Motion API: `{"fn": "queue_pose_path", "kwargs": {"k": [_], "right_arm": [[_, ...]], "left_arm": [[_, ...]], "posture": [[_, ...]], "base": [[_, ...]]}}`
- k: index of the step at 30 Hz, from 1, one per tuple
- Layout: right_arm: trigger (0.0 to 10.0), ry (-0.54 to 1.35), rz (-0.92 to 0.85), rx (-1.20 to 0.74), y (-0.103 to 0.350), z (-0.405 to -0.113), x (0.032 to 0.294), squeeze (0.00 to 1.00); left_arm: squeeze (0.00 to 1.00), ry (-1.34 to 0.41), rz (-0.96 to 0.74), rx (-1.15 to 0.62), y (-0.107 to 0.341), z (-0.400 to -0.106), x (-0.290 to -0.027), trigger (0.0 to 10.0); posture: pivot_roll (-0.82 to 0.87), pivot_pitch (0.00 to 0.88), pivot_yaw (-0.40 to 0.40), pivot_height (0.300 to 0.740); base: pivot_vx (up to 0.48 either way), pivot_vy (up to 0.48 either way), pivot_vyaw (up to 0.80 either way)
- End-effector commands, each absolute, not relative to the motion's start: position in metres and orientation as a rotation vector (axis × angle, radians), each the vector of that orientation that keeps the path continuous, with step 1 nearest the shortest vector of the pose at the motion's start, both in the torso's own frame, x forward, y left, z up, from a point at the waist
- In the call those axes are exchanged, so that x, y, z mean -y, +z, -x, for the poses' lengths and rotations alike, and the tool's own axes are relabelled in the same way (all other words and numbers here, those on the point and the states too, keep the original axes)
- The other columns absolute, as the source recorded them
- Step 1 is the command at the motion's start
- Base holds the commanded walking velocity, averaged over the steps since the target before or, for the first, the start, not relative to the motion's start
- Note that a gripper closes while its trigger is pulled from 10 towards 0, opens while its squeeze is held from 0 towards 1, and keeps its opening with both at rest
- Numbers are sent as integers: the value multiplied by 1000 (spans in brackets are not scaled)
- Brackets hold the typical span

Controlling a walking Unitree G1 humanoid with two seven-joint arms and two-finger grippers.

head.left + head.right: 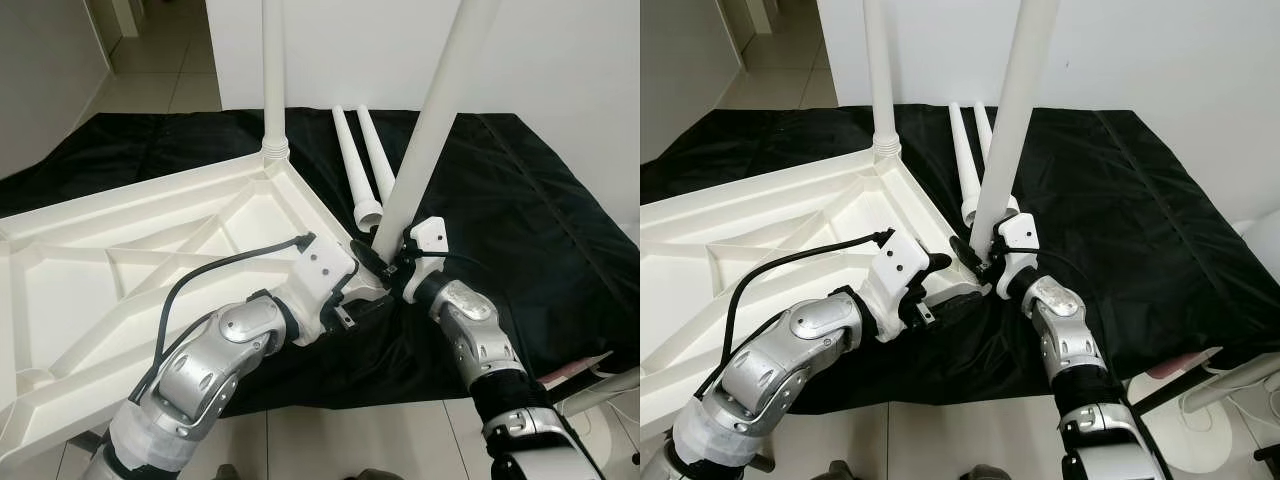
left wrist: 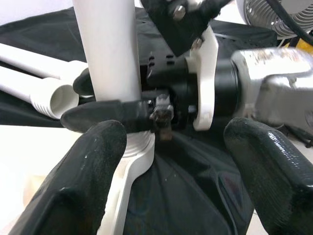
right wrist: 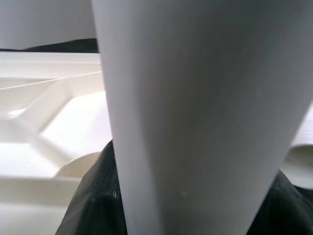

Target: Building children table

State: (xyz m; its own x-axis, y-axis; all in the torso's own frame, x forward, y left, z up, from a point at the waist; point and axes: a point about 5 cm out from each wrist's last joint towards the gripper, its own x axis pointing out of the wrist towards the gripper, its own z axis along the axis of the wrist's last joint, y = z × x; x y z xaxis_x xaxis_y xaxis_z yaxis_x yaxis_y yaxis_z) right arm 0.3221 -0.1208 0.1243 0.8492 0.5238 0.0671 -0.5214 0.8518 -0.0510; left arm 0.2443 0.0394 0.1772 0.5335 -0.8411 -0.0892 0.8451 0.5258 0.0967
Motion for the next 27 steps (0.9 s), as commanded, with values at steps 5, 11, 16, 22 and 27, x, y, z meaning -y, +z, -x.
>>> {"fn": "queue_pose_path", "kwargs": {"k": [5,11,16,22,27], "right_arm": [[10000,296,-10,-1,116,-317,112,0],[10000,32,-73,-26,118,-310,114,0],[10000,38,-73,-16,120,-301,106,0],[10000,74,-140,33,131,-299,113,1000],[10000,95,-117,51,136,-298,121,1000]], "left_arm": [[0,-949,-152,-8,177,-250,-45,10000],[0,-882,-136,34,182,-259,-52,10000],[0,-830,-121,48,186,-268,-61,10000],[0,-813,-126,61,185,-270,-63,10000],[0,-820,-127,66,184,-270,-62,10000]], "posture": [[-55,22,-13,740],[-55,25,-9,740],[-60,22,-8,740],[-63,3,-7,740],[-64,0,-10,740]], "base": [[0,0,0],[0,0,0],[0,0,0],[0,0,0],[0,0,0]]}}
